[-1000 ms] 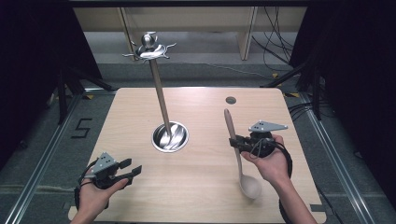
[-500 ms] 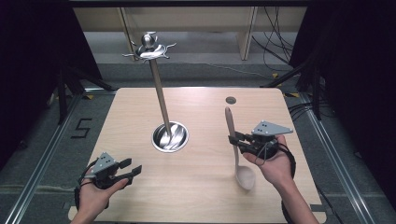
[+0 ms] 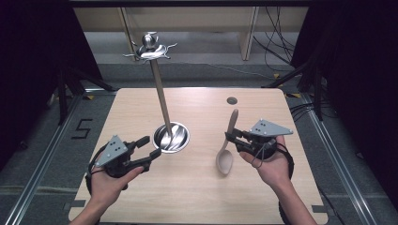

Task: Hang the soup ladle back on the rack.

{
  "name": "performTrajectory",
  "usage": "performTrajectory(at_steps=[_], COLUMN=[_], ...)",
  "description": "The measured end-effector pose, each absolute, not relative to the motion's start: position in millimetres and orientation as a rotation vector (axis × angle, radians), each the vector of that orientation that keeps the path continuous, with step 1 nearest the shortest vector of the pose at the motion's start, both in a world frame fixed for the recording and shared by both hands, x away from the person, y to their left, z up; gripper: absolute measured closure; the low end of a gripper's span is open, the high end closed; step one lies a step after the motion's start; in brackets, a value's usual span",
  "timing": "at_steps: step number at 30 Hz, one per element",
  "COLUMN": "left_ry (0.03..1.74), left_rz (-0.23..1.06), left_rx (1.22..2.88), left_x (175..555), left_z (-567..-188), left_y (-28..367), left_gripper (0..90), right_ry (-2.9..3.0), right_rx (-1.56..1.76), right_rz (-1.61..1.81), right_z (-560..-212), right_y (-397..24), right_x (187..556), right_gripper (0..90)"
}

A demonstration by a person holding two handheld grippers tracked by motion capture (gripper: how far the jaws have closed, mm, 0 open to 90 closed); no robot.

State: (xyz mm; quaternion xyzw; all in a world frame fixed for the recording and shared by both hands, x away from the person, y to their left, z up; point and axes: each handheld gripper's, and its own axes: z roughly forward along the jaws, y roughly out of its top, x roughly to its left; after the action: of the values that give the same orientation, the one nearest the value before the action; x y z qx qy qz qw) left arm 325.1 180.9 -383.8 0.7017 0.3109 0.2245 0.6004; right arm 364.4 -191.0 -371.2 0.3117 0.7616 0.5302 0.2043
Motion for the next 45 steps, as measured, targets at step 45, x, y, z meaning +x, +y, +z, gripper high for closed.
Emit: performTrajectory(at_steps=[45], left_ry=[0.5], left_rz=[0.489], left_rx=[1.612], left_x=[356.8], left_z=[-332.7], left_y=[62.8], left_gripper=[46.6], right_ry=[2.126], right_rx=[0.806], right_rz=[1.519], right_z=[-364.4], right_y=[-154.7], right_x=[359.6], right_gripper=[74.1])
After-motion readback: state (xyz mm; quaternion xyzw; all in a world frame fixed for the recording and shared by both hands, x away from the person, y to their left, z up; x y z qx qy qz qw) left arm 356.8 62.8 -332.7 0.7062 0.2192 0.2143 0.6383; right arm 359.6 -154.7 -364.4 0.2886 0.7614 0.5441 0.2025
